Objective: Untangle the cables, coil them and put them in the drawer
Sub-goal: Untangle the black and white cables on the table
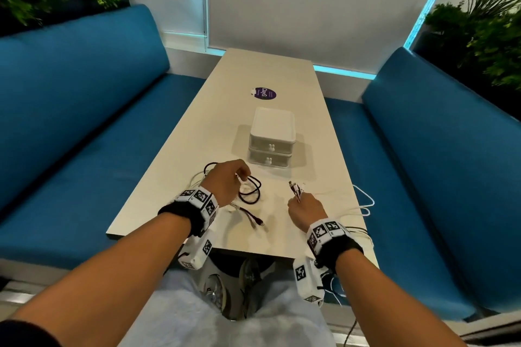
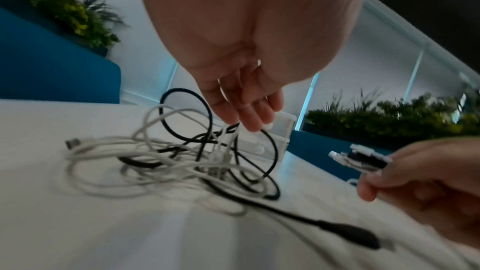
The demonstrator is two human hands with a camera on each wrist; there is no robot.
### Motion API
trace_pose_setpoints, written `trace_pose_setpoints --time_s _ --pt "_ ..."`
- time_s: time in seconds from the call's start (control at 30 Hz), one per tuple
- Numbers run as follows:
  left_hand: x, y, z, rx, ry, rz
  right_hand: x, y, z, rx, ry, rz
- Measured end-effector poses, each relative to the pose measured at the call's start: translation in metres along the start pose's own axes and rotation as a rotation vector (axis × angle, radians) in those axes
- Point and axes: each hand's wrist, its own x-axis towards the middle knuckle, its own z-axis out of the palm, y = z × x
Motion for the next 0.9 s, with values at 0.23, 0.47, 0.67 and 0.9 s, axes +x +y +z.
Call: trace_pose_setpoints --time_s 0.23,0.47,0.67,0.9 --pt "-0.029 -0.011 0.015 0.518 -0.276 0.025 -0.008 0.008 0.008 -0.054 -0.101 -0.089" --pt "-0.034 0.002 0.044 0.885 -0.183 0.204 -0.014 0.011 0.013 -0.061 -0.07 -0.185" --pt "-0.024 0.016 0.054 0.666 -0.154 0.104 -0.012 0.012 0.008 0.088 0.006 -0.196" --pt "-0.019 0.015 0.066 0.45 -0.131 0.016 -0.007 0.011 0.007 0.172 0.053 -0.151"
